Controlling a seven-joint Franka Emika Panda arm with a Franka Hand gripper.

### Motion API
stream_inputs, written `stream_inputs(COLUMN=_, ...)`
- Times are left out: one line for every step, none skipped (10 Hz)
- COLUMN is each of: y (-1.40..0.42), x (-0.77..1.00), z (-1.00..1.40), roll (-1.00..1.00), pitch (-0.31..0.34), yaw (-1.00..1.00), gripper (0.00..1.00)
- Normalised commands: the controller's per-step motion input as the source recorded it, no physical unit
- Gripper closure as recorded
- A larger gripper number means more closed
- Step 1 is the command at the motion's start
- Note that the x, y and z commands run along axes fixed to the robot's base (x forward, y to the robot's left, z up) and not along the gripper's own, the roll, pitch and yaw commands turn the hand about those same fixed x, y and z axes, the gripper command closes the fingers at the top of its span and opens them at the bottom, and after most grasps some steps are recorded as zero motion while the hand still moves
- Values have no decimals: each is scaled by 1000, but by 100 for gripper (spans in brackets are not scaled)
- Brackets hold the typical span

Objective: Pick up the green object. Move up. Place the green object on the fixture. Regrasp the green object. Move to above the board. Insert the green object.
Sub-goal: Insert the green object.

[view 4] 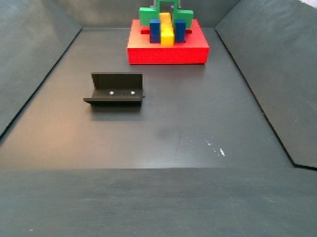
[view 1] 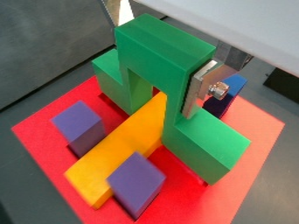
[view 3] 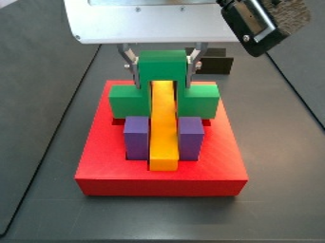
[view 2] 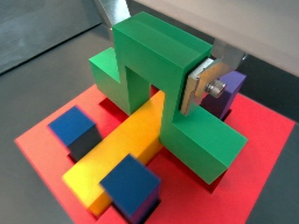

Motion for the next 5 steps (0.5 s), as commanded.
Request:
stream_inputs(y=229, x=0, z=0, roll=0, pitch=0, yaw=220, gripper=100)
stream_inputs(y=123, x=0, z=-17, roll=0, pitch=0, yaw=223, gripper=100)
stream_inputs(y=0, x=0, z=-134, roll=60, pitch=4, yaw=89, gripper=100)
stream_inputs(y=0, x=0, z=-160, roll=51, pitch=0, yaw=66, gripper=100)
stream_inputs(y=0, x=0, z=-77, roll=23, pitch=0, yaw=114, gripper=100)
